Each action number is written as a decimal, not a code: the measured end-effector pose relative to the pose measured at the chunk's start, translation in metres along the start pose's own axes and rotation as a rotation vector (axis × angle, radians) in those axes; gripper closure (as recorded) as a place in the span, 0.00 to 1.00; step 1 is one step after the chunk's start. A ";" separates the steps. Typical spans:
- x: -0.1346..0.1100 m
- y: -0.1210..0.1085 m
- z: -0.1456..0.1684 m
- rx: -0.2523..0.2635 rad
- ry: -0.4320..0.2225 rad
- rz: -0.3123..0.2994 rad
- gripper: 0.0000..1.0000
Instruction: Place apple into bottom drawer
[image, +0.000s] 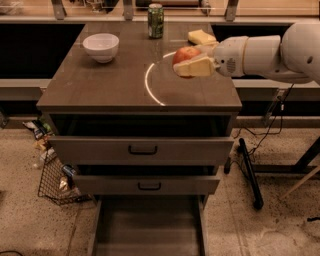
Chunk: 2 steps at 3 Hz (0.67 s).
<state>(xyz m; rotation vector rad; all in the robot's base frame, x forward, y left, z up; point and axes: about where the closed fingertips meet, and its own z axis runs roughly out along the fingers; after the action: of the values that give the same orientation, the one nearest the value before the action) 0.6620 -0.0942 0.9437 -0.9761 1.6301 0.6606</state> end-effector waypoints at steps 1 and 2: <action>-0.011 0.053 -0.020 -0.025 -0.045 0.063 1.00; 0.017 0.111 -0.036 -0.062 -0.010 0.143 1.00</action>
Offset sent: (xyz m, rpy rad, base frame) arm -0.1975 0.0291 -0.0599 0.0901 0.2667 0.0277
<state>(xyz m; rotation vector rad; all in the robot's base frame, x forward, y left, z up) 0.5466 -0.0714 0.9302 -0.9049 1.6900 0.8152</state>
